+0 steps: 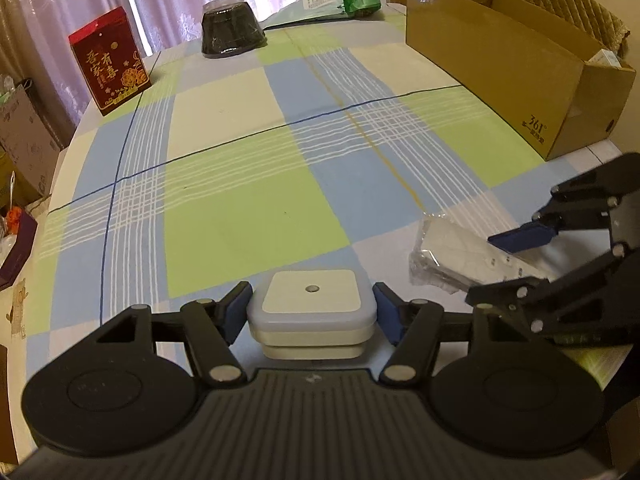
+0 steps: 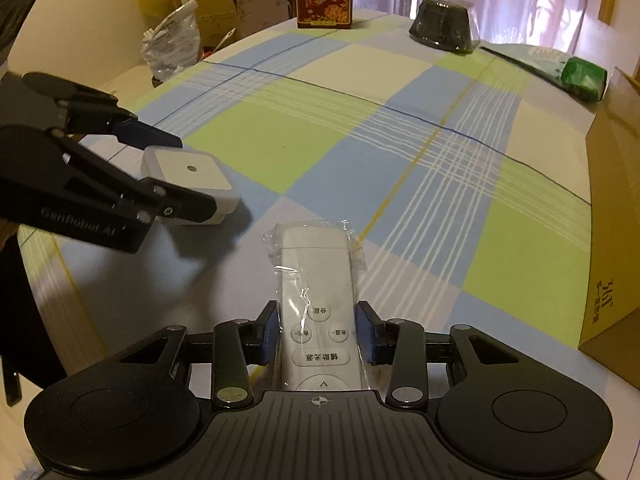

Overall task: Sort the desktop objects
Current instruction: 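Carry the night-light and bagged white remote over the cardboard box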

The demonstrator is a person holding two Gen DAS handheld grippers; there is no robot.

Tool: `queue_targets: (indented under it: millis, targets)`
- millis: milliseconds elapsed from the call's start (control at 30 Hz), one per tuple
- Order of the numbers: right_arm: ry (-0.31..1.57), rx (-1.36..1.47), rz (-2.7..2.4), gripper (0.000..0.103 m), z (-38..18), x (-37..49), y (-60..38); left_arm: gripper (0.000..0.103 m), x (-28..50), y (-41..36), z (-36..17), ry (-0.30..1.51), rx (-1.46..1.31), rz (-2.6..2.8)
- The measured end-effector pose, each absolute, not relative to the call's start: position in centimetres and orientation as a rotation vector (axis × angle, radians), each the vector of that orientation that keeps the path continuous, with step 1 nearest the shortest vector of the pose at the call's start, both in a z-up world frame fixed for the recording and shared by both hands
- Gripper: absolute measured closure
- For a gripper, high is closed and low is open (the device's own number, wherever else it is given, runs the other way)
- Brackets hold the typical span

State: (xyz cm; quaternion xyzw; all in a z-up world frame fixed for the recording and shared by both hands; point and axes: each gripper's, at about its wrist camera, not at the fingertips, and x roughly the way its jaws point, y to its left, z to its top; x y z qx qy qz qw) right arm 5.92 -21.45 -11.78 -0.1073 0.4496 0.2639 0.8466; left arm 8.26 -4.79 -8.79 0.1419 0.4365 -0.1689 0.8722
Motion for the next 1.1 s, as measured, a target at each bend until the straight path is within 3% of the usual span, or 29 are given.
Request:
queue_targets:
  millis: [100, 200, 433, 500, 533, 1100]
  targets:
    - [0.935, -0.22, 0.551, 0.064, -11.9, 5.7, -21.5, 0.042, 8.5, -4.9, -8.9, 0.916, 0.301, -0.35]
    - [0.93, -0.221, 0.563, 0.057, -11.9, 5.8, -21.4, 0.042, 8.9, -4.7, -9.1, 0.93, 0.286, -0.35]
    - [0.934, -0.22, 0.567, 0.057, -11.8, 5.9, -21.4, 0.042, 9.0, -4.3, -9.1, 0.937, 0.26, -0.343]
    - [0.94, -0.217, 0.562, 0.058, -11.8, 5.9, -21.3, 0.042, 8.9, -4.3, -9.1, 0.938, 0.259, -0.341]
    - [0.943, -0.213, 0.555, 0.065, -11.7, 5.9, -21.3, 0.043, 8.8, -4.3, -9.1, 0.938, 0.26, -0.34]
    - [0.886, -0.084, 0.359, 0.066, -5.7, 4.4, -24.5, 0.043, 6.4, -6.5, -4.7, 0.858, 0.245, -0.366]
